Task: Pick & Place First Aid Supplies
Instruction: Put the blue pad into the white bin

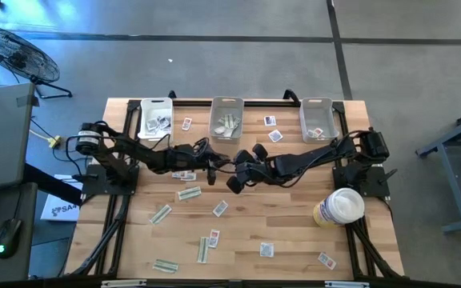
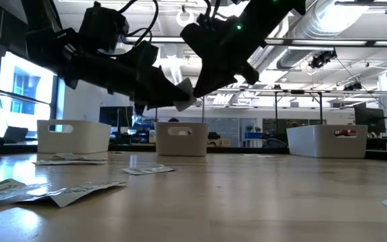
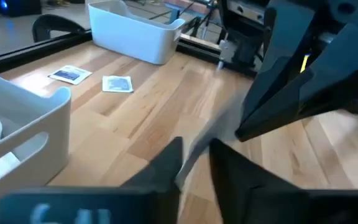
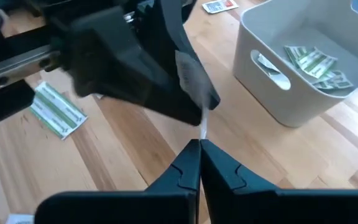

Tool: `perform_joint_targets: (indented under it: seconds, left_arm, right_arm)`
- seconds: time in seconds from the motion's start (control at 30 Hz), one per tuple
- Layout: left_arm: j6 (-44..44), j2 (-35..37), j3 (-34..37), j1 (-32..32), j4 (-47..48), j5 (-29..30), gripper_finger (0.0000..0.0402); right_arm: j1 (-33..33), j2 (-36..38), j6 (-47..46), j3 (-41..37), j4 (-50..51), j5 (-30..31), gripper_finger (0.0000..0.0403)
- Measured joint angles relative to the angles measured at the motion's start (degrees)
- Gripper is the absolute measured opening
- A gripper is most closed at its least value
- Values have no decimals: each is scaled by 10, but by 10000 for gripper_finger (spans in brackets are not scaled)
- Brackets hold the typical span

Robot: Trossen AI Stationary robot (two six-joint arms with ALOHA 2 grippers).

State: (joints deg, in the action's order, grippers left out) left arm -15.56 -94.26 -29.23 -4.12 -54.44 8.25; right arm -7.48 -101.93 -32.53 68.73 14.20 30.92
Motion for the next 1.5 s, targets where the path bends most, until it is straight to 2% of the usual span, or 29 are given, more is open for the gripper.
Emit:
perform_joint_targets:
  seconds: [0.07,0.13,0.4,0.57,0.77,0.83,0.93,1.0,1.1,1.23,1.5]
  left_arm:
    - [9,0,0,0,2,-2,26]
    - [12,0,0,0,2,-2,9]
    - [44,1,0,0,10,-2,4]
    - [137,49,0,0,79,36,2]
    - [260,161,0,0,202,161,1]
    - [275,197,0,0,240,238,1]
    - [275,247,1,-9,299,408,1]
    - [275,275,1,-23,339,498,1]
    - [267,304,0,-66,393,557,0]
    - [217,310,0,-155,453,544,0]
    - [106,297,0,-335,549,405,0]
  right_arm:
    - [-2,0,15,0,-2,1,6]
    - [-3,0,20,0,-4,2,10]
    - [-5,3,42,0,-1,-2,41]
    - [-22,25,74,0,-1,-21,80]
    - [-50,48,107,0,-4,-20,113]
    - [-56,50,110,0,-4,-21,118]
    - [-61,50,119,0,-3,-25,121]
    - [-61,49,121,0,-4,-34,122]
    - [-60,49,121,0,-4,-39,122]
    - [-60,48,121,0,-5,-39,122]
    - [-59,48,122,0,-8,-37,122]
